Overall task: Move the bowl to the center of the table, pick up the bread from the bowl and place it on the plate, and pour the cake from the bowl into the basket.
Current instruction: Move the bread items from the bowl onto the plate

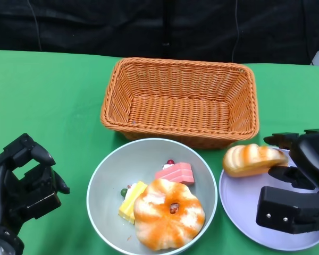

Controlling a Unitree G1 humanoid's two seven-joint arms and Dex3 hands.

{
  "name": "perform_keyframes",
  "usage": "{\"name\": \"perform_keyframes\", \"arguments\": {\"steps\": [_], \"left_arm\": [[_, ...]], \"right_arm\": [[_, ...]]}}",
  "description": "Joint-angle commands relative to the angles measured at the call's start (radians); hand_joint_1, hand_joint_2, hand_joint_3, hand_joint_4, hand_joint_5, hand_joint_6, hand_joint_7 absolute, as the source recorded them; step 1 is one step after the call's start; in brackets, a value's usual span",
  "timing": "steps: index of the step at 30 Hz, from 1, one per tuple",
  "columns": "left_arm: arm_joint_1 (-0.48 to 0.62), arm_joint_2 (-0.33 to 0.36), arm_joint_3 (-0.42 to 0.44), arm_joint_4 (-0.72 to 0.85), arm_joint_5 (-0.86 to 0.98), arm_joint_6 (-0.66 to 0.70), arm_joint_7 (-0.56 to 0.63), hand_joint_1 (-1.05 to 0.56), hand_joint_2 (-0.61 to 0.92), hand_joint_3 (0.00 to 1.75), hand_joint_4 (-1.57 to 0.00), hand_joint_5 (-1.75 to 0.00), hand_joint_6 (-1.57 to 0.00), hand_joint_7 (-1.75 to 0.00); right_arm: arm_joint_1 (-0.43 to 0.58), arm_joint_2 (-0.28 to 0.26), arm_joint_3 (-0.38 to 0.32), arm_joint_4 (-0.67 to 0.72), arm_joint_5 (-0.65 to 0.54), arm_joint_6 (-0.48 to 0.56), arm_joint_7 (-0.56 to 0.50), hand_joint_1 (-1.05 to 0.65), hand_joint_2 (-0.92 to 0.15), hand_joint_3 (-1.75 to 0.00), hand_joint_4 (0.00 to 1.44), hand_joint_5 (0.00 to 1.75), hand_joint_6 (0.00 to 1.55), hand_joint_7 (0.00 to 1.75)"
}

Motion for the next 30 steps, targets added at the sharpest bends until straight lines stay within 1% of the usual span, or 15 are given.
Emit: {"name": "perform_keyframes", "arguments": {"steps": [1, 4, 8, 13, 18, 25, 28, 30], "left_arm": [[0.005, 0.01, 0.006, -0.007, 0.006, 0.0, 0.008, 0.12, 0.56, 1.36, -0.87, -1.75, -0.72, -1.72], [0.004, 0.01, 0.007, -0.003, 0.004, -0.005, 0.003, 0.12, 0.56, 1.36, -0.87, -1.75, -0.72, -1.71], [0.005, 0.012, 0.006, -0.009, 0.003, 0.001, 0.004, 0.11, 0.56, 1.37, -0.87, -1.75, -0.72, -1.72], [0.006, 0.011, 0.008, -0.011, 0.003, 0.005, 0.009, 0.11, 0.55, 1.37, -0.87, -1.75, -0.72, -1.71], [0.007, 0.01, 0.009, -0.009, -0.002, -0.004, 0.002, 0.12, 0.56, 1.38, -0.87, -1.75, -0.72, -1.72], [0.006, 0.014, 0.008, -0.017, 0.004, 0.01, 0.011, 0.12, 0.56, 1.37, -0.87, -1.75, -0.72, -1.71], [0.005, 0.015, 0.009, -0.014, 0.009, 0.006, 0.01, 0.12, 0.56, 1.37, -0.87, -1.75, -0.72, -1.71], [0.005, 0.016, 0.011, -0.011, 0.009, 0.004, 0.008, 0.12, 0.57, 1.37, -0.86, -1.75, -0.72, -1.71]], "right_arm": [[0.02, -0.014, -0.02, -0.031, 0.017, 0.006, -0.003, -0.73, -0.92, -0.26, 0.4, 0.0, 0.56, 0.01], [0.029, -0.014, -0.023, -0.042, 0.026, -0.013, -0.027, -0.68, -0.92, -0.2, 0.39, 0.01, 0.58, 0.01], [0.036, -0.02, -0.03, -0.038, 0.038, -0.064, -0.078, -0.61, -0.92, -0.14, 0.44, 0.02, 0.65, 0.03], [0.036, -0.03, -0.036, -0.017, 0.039, -0.132, -0.15, -0.57, -0.92, -0.12, 0.5, 0.04, 0.72, 0.04], [0.069, -0.038, -0.053, -0.062, 0.042, -0.153, -0.153, -0.56, -0.92, -0.14, 0.54, 0.05, 0.74, 0.03], [0.203, -0.076, -0.09, -0.204, 0.025, -0.198, -0.181, -0.59, -0.92, -0.17, 0.59, 0.04, 0.78, 0.03], [0.273, -0.07, -0.117, -0.302, 0.038, -0.205, -0.162, -0.58, -0.92, -0.18, 0.59, 0.03, 0.79, 0.02], [0.303, -0.062, -0.128, -0.363, 0.034, -0.198, -0.147, -0.57, -0.92, -0.18, 0.58, 0.02, 0.78, 0.01]]}}
